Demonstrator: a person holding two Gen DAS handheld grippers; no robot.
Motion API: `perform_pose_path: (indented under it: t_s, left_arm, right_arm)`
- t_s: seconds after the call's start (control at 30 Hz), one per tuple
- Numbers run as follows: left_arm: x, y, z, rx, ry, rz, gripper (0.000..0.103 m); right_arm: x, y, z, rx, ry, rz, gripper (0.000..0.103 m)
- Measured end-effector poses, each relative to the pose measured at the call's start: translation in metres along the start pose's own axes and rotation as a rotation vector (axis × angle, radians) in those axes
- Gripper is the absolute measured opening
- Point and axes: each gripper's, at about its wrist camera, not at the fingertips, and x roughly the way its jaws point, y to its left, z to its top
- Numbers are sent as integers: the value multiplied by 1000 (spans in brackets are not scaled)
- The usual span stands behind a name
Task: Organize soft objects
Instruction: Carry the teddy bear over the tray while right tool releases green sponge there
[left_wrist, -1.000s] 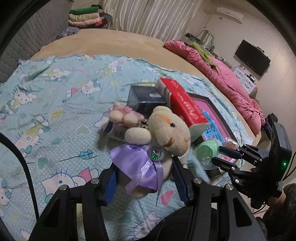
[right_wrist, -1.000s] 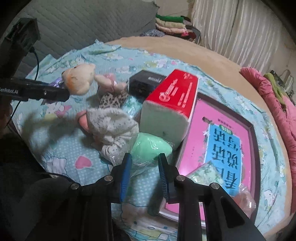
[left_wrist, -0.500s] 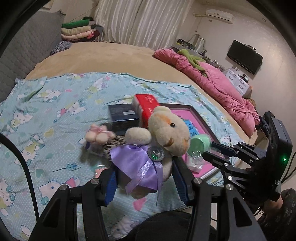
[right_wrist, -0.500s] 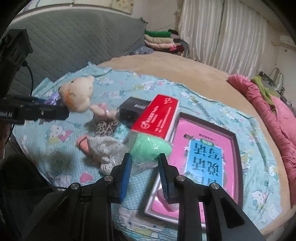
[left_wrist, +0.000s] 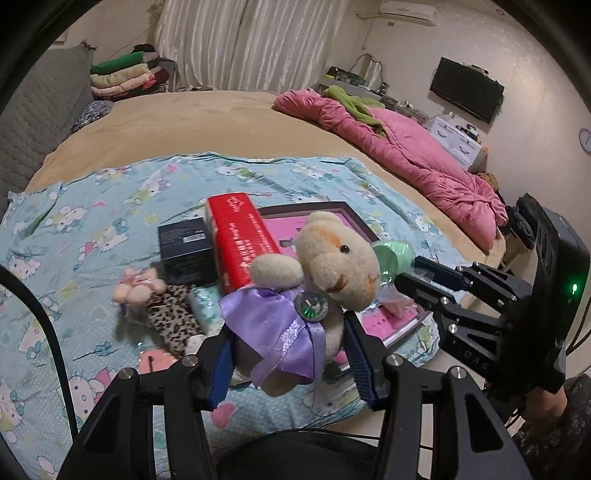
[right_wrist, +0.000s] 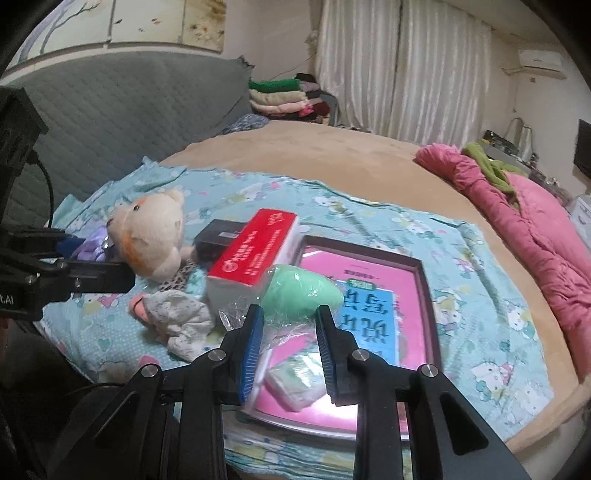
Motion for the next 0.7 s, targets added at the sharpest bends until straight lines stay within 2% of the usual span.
perform_pose_path:
  t_s: [0.43,0.7]
  left_arm:
    - [38,-41,5,41,63,-16,54]
    - [86,-66,-8,96,174,-8,54]
  right_arm:
    - [-17,-45,-14,79,-6,-51,30]
    - [-6,-58,-34,66,82,-47,30]
